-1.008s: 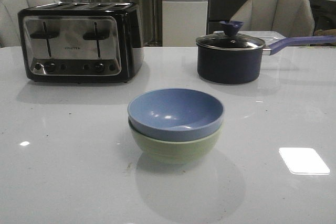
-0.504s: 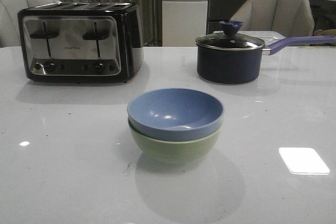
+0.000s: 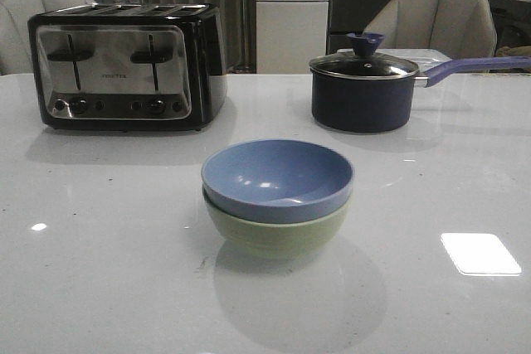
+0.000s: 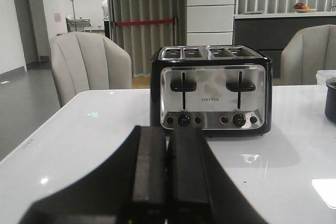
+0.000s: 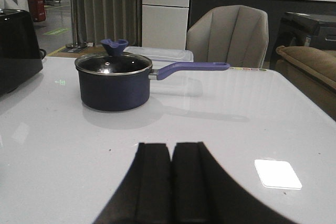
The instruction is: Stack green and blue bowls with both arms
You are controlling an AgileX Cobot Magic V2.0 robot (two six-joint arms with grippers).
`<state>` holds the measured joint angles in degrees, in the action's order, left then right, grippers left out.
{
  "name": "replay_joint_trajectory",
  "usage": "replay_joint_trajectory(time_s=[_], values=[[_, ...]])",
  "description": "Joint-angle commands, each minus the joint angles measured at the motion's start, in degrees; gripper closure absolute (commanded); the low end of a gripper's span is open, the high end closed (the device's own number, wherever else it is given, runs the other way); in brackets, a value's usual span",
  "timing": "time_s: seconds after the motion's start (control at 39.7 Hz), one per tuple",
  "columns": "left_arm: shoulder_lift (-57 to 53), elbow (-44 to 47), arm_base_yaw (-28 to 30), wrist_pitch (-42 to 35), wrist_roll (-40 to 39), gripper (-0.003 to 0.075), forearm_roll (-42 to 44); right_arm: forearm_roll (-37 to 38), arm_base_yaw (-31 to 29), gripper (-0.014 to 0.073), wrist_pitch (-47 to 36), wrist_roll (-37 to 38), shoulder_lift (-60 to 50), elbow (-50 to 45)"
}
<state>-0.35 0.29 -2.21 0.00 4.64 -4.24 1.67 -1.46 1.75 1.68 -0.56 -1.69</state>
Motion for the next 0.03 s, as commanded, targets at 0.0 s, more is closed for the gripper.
replay_joint_trajectory(time_s=[0.0], values=[[-0.9, 0.3, -0.5, -5.3, 0.1, 0.0621, -0.1, 0.4, -0.3, 0.0566, -5.3, 0.2, -1.1, 0.3]])
